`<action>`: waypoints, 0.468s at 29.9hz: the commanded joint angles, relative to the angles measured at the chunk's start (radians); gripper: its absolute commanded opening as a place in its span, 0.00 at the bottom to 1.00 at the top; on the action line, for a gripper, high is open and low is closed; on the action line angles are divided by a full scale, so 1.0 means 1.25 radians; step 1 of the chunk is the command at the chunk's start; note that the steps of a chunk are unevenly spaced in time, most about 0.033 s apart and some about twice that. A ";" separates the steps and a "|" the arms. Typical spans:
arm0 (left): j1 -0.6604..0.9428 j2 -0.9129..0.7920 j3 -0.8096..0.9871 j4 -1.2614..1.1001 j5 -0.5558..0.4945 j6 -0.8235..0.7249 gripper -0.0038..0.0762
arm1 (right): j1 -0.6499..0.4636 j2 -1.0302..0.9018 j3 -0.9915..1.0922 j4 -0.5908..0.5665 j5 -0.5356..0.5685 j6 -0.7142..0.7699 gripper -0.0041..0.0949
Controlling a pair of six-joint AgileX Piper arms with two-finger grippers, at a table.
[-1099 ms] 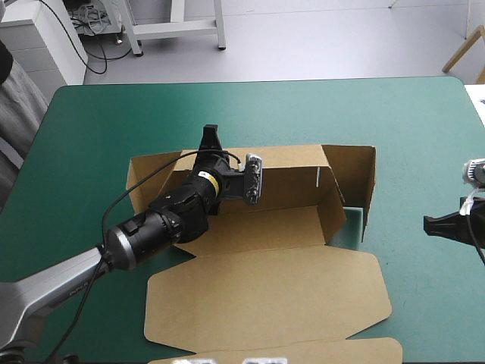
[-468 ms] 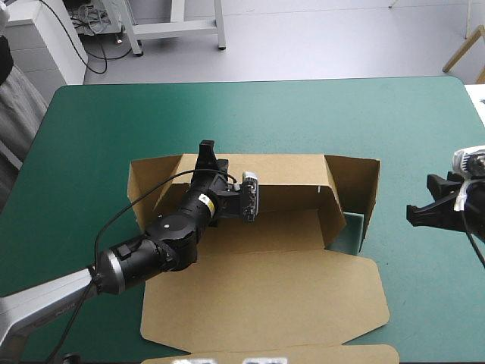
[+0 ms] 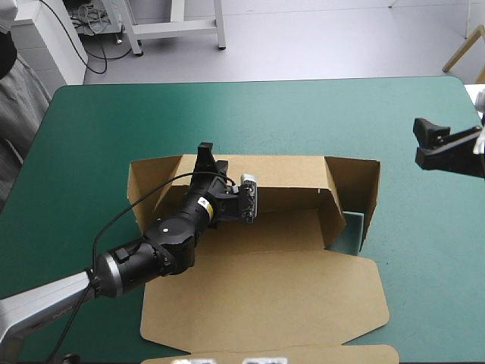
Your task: Fold the box
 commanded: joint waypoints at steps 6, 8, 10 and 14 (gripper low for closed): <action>-0.010 -0.002 0.008 -0.073 -0.026 -0.014 0.04 | -0.004 0.220 -0.215 0.014 0.086 0.001 0.89; -0.010 -0.002 0.008 -0.072 -0.026 -0.014 0.04 | -0.004 0.274 -0.253 0.015 0.111 0.001 0.89; -0.010 -0.002 0.008 -0.070 -0.026 -0.014 0.04 | -0.004 0.325 -0.281 0.029 0.128 0.001 0.88; -0.010 -0.002 0.008 -0.067 -0.026 -0.014 0.04 | -0.002 0.409 -0.315 0.083 0.153 -0.007 0.87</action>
